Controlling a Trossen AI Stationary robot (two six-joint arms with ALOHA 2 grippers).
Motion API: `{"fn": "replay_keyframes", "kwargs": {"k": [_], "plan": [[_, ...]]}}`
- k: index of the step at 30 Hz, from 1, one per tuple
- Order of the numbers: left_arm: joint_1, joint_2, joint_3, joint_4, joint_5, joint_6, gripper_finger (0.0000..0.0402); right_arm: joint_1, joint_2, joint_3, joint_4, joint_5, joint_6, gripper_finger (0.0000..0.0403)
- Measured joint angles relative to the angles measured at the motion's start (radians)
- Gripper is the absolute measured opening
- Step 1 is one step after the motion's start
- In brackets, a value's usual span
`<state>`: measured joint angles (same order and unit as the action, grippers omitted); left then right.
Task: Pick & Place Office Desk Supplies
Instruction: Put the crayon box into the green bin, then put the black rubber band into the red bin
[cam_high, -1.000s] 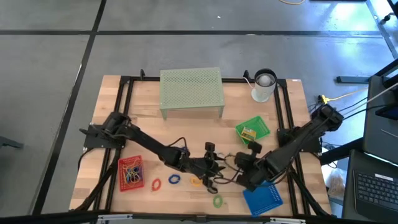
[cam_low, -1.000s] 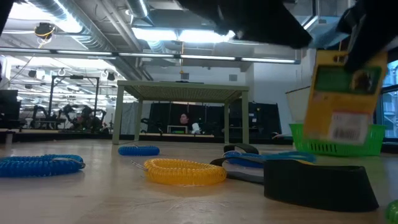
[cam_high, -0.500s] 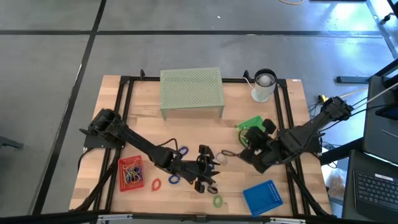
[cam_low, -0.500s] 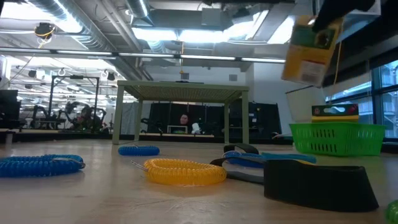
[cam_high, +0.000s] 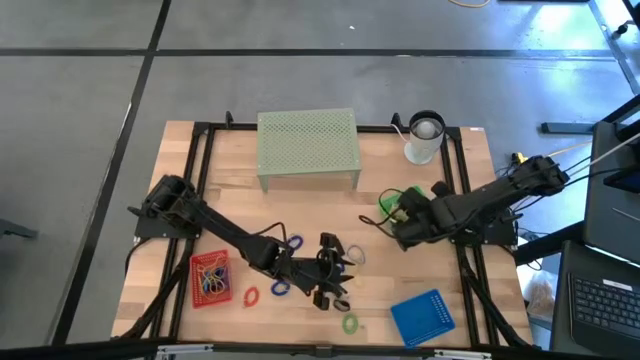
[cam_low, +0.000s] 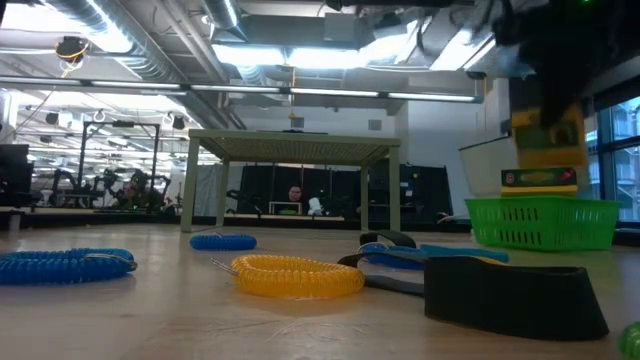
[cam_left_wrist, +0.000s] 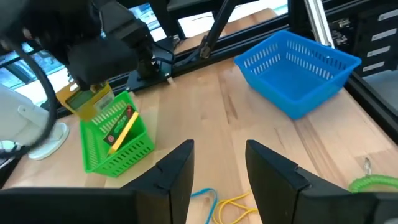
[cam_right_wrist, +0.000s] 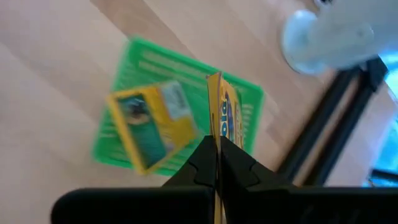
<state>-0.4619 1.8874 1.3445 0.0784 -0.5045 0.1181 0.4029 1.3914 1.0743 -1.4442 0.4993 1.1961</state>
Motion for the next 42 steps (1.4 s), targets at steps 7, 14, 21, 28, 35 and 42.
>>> {"fn": "replay_keyframes", "kwargs": {"k": [7,14,21,28,35,42], "plan": [[-0.004,0.0,0.0,0.0,0.001,0.0,0.0138,-0.035,0.0,-0.039,0.04,-0.002,0.0,0.0006],[-0.01,0.001,0.0,0.008,0.001,0.0,0.0141,-0.071,0.0,-0.039,0.155,-0.004,-0.08,0.0006],[-0.02,0.001,-0.001,0.007,0.0,0.0,0.0137,-0.101,0.0,-0.039,0.23,-0.022,-0.11,0.0006],[-0.034,0.001,-0.001,0.007,0.0,0.024,0.0141,-0.126,0.0,-0.039,0.229,-0.021,-0.105,0.0051],[-0.043,0.001,-0.001,0.007,-0.056,0.034,0.0141,-0.132,0.0,-0.039,0.228,-0.02,-0.131,0.0149],[-0.054,0.001,-0.001,-0.002,-0.08,0.025,0.0141,-0.119,0.0,0.026,0.231,-0.118,-0.108,0.0195]]}}
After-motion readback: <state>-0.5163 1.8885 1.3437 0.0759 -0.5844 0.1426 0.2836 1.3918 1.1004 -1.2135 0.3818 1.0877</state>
